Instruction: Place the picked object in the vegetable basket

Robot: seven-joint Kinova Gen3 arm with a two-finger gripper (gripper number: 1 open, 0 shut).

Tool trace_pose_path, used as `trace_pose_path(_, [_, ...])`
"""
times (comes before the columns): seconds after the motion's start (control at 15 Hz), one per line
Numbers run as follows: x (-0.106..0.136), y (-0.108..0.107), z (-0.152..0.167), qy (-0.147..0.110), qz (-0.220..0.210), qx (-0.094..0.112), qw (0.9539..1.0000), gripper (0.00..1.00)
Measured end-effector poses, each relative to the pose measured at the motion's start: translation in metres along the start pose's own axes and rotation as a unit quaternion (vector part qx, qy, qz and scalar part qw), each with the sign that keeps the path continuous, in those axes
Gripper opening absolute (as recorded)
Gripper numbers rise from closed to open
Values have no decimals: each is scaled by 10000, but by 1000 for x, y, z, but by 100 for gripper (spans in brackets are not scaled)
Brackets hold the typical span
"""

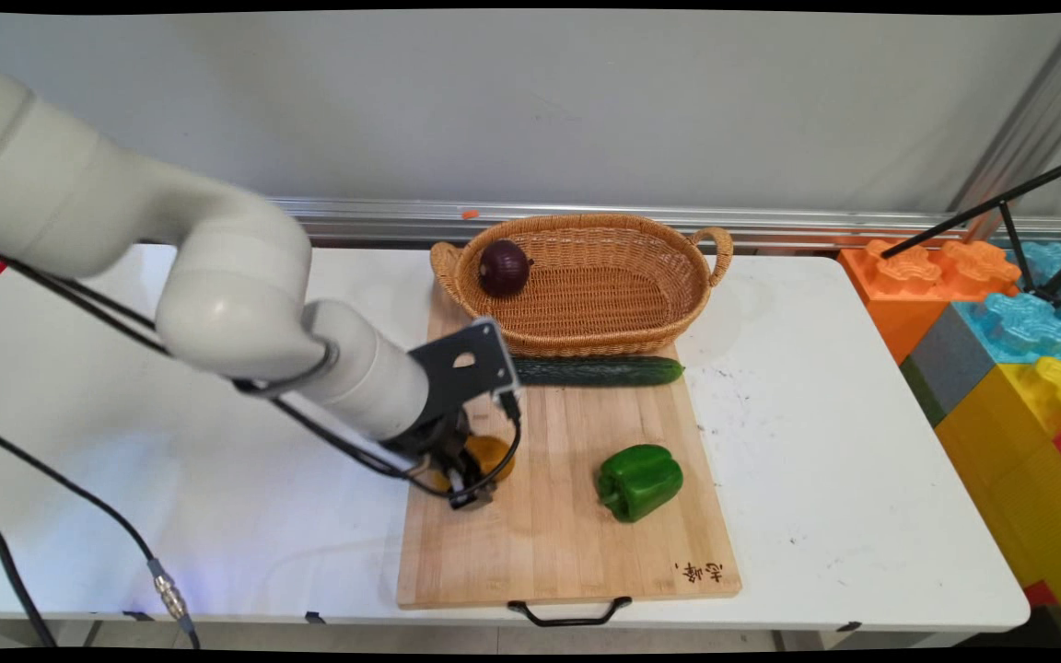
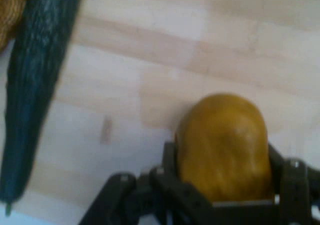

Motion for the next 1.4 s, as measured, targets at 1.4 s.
trace_pose_path(1.4, [175,-168,-71,1878,-1194,739,9721,0])
